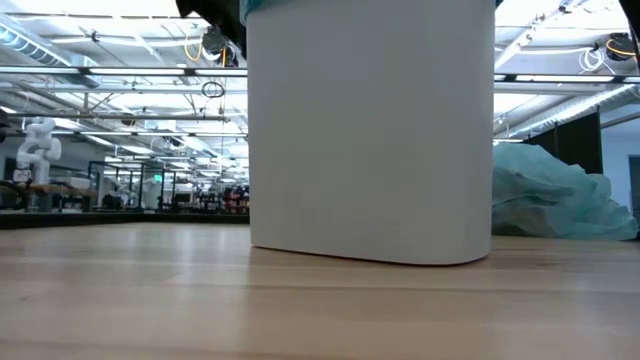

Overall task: Place trash/remove bag and relplace
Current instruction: Insert the blue trash bag into the trash bin

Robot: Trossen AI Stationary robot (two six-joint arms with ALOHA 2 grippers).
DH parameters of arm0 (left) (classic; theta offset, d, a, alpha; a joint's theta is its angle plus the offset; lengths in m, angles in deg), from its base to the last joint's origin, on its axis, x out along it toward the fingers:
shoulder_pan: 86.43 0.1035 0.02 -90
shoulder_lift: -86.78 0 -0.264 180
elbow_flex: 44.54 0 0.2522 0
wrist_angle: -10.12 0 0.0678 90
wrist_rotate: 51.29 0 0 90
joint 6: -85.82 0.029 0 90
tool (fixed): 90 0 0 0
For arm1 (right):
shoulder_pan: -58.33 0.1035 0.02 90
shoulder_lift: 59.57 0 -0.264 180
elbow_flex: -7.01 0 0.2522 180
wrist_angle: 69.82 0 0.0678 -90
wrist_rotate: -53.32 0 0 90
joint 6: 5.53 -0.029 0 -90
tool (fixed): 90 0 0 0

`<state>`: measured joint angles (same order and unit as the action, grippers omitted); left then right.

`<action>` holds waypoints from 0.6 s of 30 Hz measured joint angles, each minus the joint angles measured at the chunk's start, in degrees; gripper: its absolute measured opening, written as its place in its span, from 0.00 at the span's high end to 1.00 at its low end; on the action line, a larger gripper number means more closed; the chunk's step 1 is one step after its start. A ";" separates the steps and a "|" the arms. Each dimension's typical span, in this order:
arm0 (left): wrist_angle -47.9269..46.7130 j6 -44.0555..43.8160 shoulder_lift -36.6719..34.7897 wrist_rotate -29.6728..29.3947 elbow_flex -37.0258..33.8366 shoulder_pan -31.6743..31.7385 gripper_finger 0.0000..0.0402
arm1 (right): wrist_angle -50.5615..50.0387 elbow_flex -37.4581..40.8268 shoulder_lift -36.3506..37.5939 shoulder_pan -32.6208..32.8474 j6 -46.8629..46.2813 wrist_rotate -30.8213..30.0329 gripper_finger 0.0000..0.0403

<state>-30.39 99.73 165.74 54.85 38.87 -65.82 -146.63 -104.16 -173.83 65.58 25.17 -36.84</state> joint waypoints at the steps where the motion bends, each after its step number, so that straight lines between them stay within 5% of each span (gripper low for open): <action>1: -0.12 0.09 1.01 0.07 0.00 -0.17 1.00 | 0.02 0.00 0.00 -0.01 0.00 0.02 1.00; 8: 0.28 0.28 3.44 0.24 -0.02 -1.51 0.96 | -0.02 -0.02 0.02 -0.02 0.02 0.20 1.00; 18: -1.22 0.53 -1.36 0.17 1.88 -1.56 0.66 | -0.11 -0.02 0.02 -0.02 0.11 0.31 1.00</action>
<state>-31.60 100.26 164.39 55.03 40.75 -67.38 -146.74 -104.18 -173.81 65.56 25.29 -36.54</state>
